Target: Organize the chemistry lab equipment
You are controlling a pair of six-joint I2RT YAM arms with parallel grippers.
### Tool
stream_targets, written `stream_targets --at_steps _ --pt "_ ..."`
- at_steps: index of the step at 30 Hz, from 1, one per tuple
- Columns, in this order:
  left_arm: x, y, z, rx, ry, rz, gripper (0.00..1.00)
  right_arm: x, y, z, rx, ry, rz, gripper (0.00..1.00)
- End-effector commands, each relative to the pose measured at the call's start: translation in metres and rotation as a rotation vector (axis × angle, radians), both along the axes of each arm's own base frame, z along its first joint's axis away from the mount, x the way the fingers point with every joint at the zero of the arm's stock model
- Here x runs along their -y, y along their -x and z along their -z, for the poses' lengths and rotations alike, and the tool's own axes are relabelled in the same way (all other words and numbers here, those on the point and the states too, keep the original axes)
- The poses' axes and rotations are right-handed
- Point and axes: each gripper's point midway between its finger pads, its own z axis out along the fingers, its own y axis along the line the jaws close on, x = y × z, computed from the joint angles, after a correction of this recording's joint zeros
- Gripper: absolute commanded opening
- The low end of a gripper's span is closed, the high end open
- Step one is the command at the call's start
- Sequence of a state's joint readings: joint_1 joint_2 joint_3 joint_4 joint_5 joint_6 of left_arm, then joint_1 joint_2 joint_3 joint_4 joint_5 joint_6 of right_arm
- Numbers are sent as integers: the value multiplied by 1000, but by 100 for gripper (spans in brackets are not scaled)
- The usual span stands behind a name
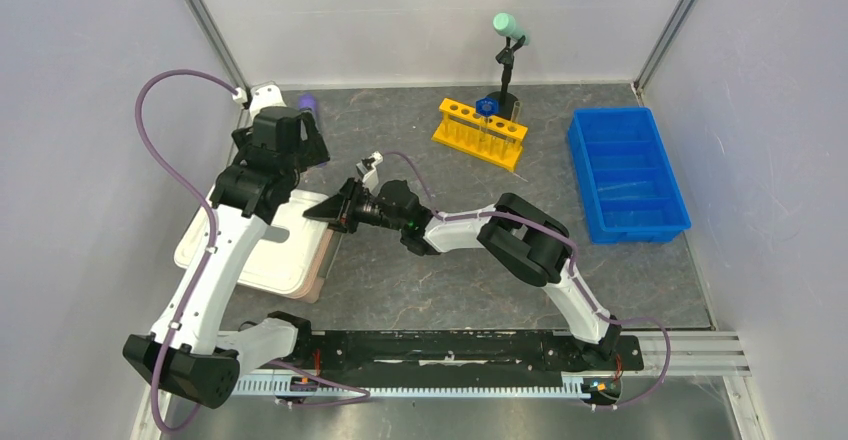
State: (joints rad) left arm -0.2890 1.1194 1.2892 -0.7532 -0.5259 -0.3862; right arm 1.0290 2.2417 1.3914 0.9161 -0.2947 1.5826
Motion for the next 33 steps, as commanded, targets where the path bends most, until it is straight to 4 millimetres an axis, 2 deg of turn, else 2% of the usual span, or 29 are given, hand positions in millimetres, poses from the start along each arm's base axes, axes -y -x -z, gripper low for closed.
stream_targets --at_steps 1,5,9,12,18,23,27,33 --pt "-9 -7 -3 51 34 -94 100 10 -4 -29 30 -70 12 19" --pt "-13 -6 7 34 41 -127 100 18 -4 -33 48 -69 18 21" --pt "-14 -5 20 12 67 -148 100 28 -5 -38 76 -64 27 36" --pt "-14 -4 31 -11 84 -155 100 36 -5 -40 90 -55 34 42" --pt "-19 2 50 -50 110 -192 100 50 -3 -39 101 -33 44 44" --pt "-15 2 57 -55 160 -177 100 61 0 -34 116 -8 45 46" --pt "-4 5 61 -52 212 -134 100 71 5 -30 162 24 48 51" --pt "-2 13 76 -81 230 -124 100 85 10 -19 219 104 65 59"
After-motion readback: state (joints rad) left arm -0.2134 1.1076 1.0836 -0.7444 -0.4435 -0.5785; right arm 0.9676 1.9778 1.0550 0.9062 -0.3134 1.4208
